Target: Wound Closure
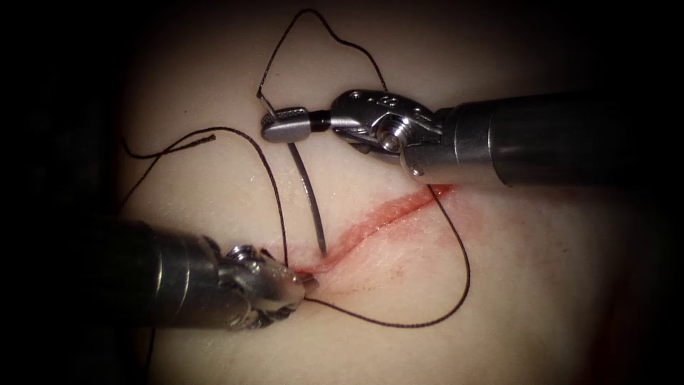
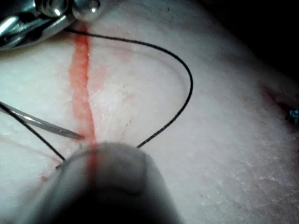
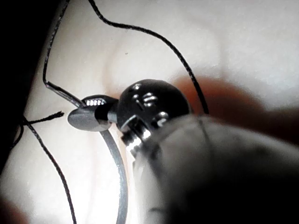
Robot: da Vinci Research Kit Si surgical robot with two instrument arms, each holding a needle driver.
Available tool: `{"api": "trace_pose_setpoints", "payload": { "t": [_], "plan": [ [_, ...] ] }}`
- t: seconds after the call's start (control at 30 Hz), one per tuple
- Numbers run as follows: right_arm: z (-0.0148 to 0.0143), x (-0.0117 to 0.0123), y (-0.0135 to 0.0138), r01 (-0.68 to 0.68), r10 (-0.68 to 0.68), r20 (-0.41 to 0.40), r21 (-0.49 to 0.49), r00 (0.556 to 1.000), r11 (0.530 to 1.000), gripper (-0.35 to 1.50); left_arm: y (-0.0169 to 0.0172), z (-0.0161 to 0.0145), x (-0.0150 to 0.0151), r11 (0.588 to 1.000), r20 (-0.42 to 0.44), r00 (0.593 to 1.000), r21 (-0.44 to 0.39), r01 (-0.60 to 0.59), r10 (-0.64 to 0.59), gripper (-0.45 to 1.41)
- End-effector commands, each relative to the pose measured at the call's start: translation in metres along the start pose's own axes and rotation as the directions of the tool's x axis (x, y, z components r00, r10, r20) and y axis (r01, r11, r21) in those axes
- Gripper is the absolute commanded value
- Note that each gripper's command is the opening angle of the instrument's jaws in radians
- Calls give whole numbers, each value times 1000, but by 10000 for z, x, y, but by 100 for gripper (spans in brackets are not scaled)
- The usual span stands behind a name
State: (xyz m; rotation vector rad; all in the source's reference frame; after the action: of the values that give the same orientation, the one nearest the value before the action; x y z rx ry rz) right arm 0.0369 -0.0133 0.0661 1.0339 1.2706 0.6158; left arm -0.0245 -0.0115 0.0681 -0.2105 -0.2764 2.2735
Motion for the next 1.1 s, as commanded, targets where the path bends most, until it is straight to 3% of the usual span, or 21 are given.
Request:
{"api": "trace_pose_setpoints", "payload": {
  "t": [0.03,0.53,1.1],
  "plan": [
    [8,-1,3,-23,23,3,-8,1000,1000,-35,4,6,1,1000,0,1000,-1,0,0,-45],
    [9,-20,-1,-221,222,3,-52,975,974,-35,4,6,1,1000,0,1000,-1,0,0,-45],
    [14,-32,-14,-262,263,31,-43,964,964,-35,4,5,3,1000,2,1000,-2,2,-2,-43]
  ]
}}
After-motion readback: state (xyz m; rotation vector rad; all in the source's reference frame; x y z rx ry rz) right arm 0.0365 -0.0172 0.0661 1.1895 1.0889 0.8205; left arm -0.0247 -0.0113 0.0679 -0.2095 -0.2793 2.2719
